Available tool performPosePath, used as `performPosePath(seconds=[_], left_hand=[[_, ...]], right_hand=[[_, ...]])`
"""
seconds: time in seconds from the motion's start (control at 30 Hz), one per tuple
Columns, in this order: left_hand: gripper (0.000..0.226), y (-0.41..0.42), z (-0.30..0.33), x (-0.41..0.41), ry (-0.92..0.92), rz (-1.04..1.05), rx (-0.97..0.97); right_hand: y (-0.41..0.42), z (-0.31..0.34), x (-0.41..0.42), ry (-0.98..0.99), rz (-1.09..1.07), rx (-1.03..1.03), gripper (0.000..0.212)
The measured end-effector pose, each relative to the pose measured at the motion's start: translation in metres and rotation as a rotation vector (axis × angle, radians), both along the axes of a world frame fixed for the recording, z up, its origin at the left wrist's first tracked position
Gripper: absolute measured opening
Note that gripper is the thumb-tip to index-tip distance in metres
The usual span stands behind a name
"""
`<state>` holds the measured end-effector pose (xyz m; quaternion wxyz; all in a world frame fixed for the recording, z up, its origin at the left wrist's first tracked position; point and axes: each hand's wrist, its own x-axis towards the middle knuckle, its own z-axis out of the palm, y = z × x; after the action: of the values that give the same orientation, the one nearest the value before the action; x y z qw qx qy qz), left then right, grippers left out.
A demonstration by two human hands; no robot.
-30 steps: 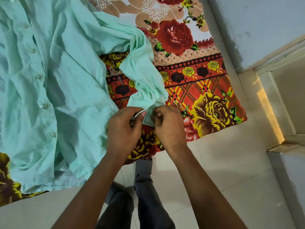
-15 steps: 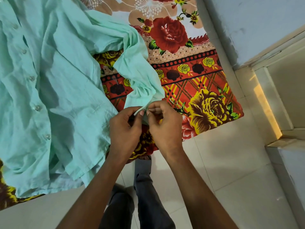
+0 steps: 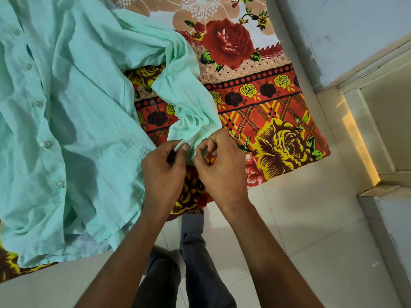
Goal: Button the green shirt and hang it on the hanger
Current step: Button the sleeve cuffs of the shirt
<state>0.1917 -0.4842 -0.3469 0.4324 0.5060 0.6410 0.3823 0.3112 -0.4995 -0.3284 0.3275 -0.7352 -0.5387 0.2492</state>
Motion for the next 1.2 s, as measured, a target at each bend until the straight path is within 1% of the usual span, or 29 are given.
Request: performPosePath(seconds=[0.07,0.2,0.4,0.43,0.5,0.57,0.7,0.77,0.87,0.97,1.03,1.13,1.2], left_hand=[[0.013,0.0,0.0,0.0,0.008,-0.007,-0.002],[0.018,-0.002,0.001,-0.002,0.009,-0.086,0.017],[0.027,-0.004,0.003,-0.003,-0.019,-0.172,0.036],[0.029,-0.004,0.003,-0.003,-0.044,-0.194,0.031],[0.035,-0.004,0.002,-0.005,-0.154,-0.211,-0.005],[0.037,-0.002,0.0,-0.007,-0.262,-0.175,-0.065],[0.028,0.0,-0.007,-0.01,-0.398,-0.082,-0.203],[0.026,0.0,-0.009,-0.01,-0.521,-0.05,-0.274],[0.042,0.002,-0.011,-0.01,-0.638,-0.009,-0.332],[0.049,0.003,-0.01,-0.009,-0.651,-0.063,-0.338],[0.043,0.003,-0.009,-0.009,-0.628,-0.112,-0.33],[0.023,0.004,-0.011,-0.008,-0.603,-0.069,-0.336],[0.021,0.004,-0.01,-0.007,-0.574,-0.061,-0.337]], right_hand=[[0.0,0.0,-0.002,0.011,0.005,0.018,0.034],[0.002,-0.003,-0.002,0.024,0.008,0.016,0.036],[0.0,-0.005,0.0,-0.025,0.009,0.022,0.036],[0.0,-0.006,0.001,-0.017,-0.007,0.03,0.036],[0.0,-0.006,0.004,0.015,-0.032,0.048,0.035],[-0.002,-0.007,0.005,0.045,-0.041,0.061,0.034],[-0.001,-0.007,0.006,0.076,-0.001,0.068,0.031],[0.002,-0.006,0.006,0.088,0.023,0.073,0.031],[0.006,-0.006,0.007,0.083,0.041,0.069,0.032],[0.007,-0.005,0.007,0.08,0.034,0.056,0.031],[0.006,-0.004,0.008,0.08,0.03,0.052,0.03],[0.004,-0.004,0.008,0.065,0.012,0.065,0.028],[0.003,-0.004,0.006,0.059,0.005,0.065,0.029]])
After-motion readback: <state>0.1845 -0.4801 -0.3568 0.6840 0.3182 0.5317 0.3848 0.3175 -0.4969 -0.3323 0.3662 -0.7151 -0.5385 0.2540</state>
